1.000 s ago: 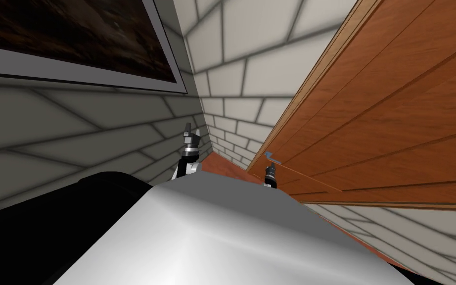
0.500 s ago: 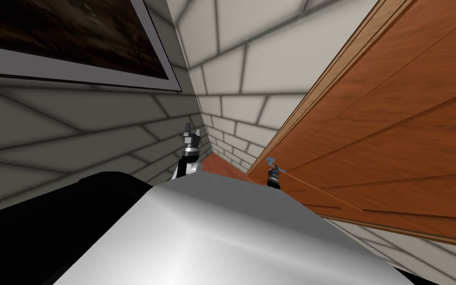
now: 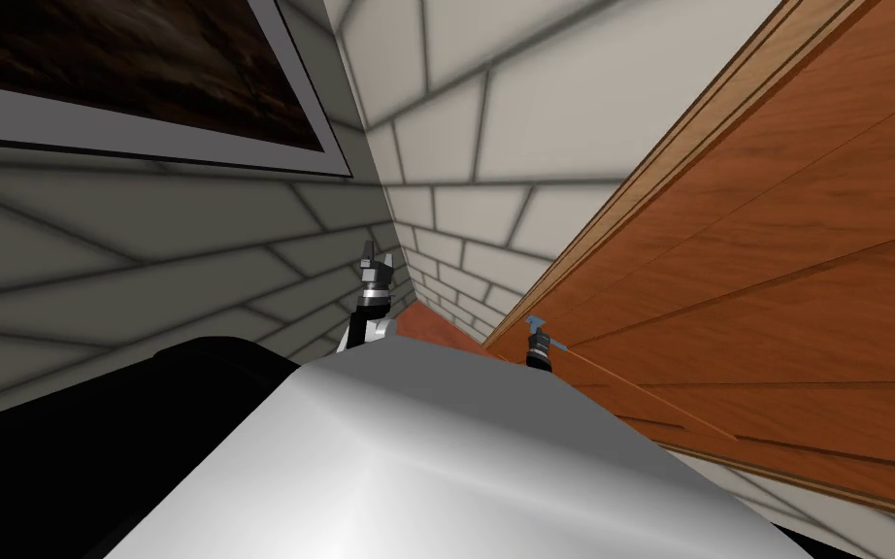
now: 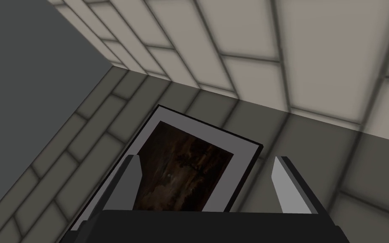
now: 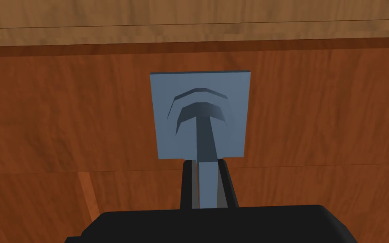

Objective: Pull the door open

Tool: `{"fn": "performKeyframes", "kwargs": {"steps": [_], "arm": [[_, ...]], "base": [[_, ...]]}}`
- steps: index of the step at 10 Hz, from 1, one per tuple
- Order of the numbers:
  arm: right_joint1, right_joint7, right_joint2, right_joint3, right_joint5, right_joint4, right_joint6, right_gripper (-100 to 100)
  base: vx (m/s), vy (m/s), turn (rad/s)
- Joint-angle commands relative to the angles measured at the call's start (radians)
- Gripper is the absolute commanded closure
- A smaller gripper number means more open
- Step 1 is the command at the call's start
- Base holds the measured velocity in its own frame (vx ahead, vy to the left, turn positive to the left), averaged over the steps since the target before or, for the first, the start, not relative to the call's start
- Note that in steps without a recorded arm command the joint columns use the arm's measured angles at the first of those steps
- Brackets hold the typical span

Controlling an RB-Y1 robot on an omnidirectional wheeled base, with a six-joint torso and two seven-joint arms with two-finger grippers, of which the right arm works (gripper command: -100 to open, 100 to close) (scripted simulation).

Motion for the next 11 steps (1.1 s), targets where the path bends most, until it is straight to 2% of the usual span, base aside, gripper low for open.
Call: {"fn": "performKeyframes", "kwargs": {"steps": [1,4,5,8,11], "arm": [[0.001,0.0,0.001,0.0,0.0,0.001,0.002,100],[0.001,0.0,0.001,0.0,0.0,0.001,0.002,100],[0.004,-0.012,-0.003,0.013,0.008,0.001,0.003,100],[0.007,-0.036,-0.013,0.036,0.022,-0.003,0.002,100],[0.013,-0.075,-0.03,0.073,0.046,-0.009,0.0,100]], "base": [[-0.028,0.006,0.007],[-0.008,0.002,0.002],[-0.127,-0.012,0.06],[-0.201,-0.007,0.085],[-0.245,-0.039,0.11]]}}
